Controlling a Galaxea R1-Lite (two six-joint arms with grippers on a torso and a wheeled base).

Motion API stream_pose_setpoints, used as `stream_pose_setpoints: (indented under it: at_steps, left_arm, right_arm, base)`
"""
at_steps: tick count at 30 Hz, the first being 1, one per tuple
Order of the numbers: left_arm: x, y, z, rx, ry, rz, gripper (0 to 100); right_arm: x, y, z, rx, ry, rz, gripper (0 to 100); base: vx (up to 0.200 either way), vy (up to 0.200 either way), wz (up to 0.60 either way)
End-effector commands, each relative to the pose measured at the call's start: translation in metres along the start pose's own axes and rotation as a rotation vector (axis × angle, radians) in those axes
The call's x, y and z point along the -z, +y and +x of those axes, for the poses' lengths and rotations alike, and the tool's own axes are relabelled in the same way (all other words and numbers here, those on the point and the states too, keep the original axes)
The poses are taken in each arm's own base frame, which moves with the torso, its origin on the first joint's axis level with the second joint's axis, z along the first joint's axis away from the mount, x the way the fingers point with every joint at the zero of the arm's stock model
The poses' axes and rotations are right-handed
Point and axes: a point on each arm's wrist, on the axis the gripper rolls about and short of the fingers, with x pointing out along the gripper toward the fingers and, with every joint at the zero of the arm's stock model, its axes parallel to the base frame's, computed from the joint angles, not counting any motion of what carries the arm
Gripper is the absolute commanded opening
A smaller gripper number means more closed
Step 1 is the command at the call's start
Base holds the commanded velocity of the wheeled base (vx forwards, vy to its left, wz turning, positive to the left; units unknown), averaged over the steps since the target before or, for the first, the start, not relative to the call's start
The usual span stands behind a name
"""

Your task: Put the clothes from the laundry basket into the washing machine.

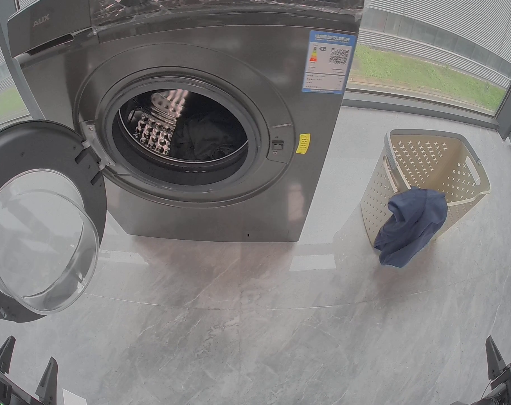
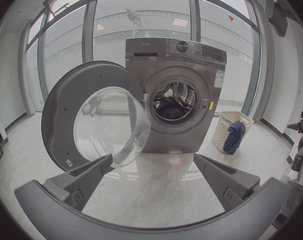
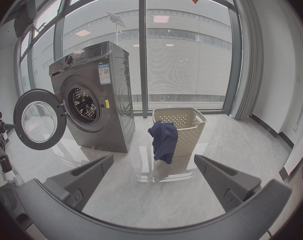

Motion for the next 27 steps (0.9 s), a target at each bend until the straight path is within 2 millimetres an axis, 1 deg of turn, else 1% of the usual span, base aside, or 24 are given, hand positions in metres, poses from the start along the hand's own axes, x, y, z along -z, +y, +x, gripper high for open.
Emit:
stream_pose_setpoints:
  at_steps: [1,22,27]
  left_arm:
    - [0.0047,0.0001,0.0005,0.0,0.007,0.001,100]
    - [0.0047,0.0001,0.0005,0.0,0.007,-0.008,100]
    - [0.0047,0.0001,0.0005,-0.002,0.007,-0.014,100]
  right_arm:
    - [0.0052,-0.0001,0.0004,0.001,0.005,0.0,100]
    - [0.0048,-0.0001,0.0002,0.001,0.004,0.0,100]
    - [0.0052,0.0,0.0004,-0.001,0.005,0.0,100]
  base:
    - [0.0,-0.2,0.0]
    - [0.0,-0.2,0.0]
    - [0.0,0.0,0.0]
